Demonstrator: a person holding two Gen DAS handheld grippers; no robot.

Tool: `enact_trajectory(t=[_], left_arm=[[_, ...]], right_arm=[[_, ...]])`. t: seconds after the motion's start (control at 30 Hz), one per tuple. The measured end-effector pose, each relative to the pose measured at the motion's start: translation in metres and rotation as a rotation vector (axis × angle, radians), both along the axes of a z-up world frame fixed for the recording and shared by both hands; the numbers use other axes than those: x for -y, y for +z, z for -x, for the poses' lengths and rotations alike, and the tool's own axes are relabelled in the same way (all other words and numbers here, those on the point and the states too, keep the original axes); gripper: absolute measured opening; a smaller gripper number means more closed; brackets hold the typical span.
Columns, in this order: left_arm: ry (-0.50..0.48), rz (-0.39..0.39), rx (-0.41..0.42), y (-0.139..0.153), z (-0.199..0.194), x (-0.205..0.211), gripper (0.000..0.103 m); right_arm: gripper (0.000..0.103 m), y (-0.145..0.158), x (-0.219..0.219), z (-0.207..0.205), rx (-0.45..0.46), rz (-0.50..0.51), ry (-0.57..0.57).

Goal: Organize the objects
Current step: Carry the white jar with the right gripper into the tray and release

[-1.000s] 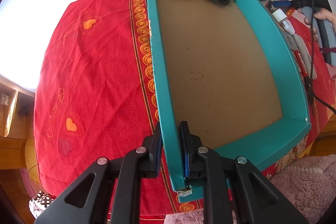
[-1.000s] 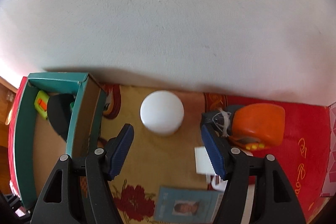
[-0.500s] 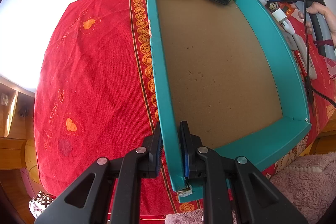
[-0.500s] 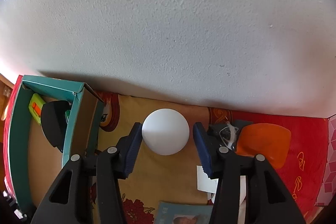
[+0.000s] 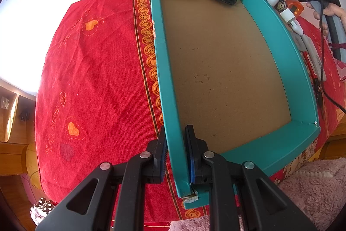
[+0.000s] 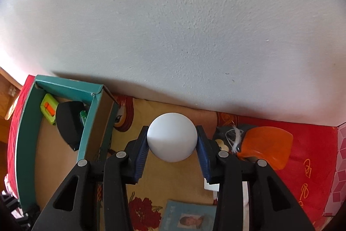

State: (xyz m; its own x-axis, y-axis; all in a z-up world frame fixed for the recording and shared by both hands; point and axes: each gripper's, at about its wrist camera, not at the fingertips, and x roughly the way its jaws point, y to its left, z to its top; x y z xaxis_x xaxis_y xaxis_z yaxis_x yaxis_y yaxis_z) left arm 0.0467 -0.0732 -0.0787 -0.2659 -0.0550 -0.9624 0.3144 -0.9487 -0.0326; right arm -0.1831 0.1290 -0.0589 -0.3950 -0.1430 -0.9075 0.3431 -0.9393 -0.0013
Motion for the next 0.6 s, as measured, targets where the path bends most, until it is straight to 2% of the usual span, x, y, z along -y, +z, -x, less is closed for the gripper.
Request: enact_trajectory(t=[0.03, 0.23, 0.43, 0.5, 0.53, 0.6], left_arm=[[0.001, 0.0, -0.001, -0.005, 0.009, 0.01, 0.015], [0.002, 0.001, 0.001, -0.006, 0.014, 0.008, 0.015], [0.001, 0.002, 0.003, -0.005, 0.018, 0.007, 0.015], [0.002, 0.002, 0.003, -0.006, 0.02, 0.006, 0.015], [0.002, 0.002, 0.003, -0.002, 0.016, -0.001, 0.015], [0.004, 0.003, 0.003, -0.002, 0.018, -0.002, 0.015]], right_arm=[[0.042, 0.001, -0.001, -0.002, 0.0, 0.0, 0.002], [0.042, 0.011, -0.006, -0.011, 0.001, 0.023, 0.014], [0.042, 0.041, 0.003, -0.042, -0.035, 0.056, 0.106], [0.042, 0.049, 0.018, -0.053, -0.039, 0.067, 0.156], [0.042, 0.057, 0.049, -0.053, -0.037, 0.068, 0.178], [0.042, 0.057, 0.076, -0.054, -0.028, 0.077, 0.223]])
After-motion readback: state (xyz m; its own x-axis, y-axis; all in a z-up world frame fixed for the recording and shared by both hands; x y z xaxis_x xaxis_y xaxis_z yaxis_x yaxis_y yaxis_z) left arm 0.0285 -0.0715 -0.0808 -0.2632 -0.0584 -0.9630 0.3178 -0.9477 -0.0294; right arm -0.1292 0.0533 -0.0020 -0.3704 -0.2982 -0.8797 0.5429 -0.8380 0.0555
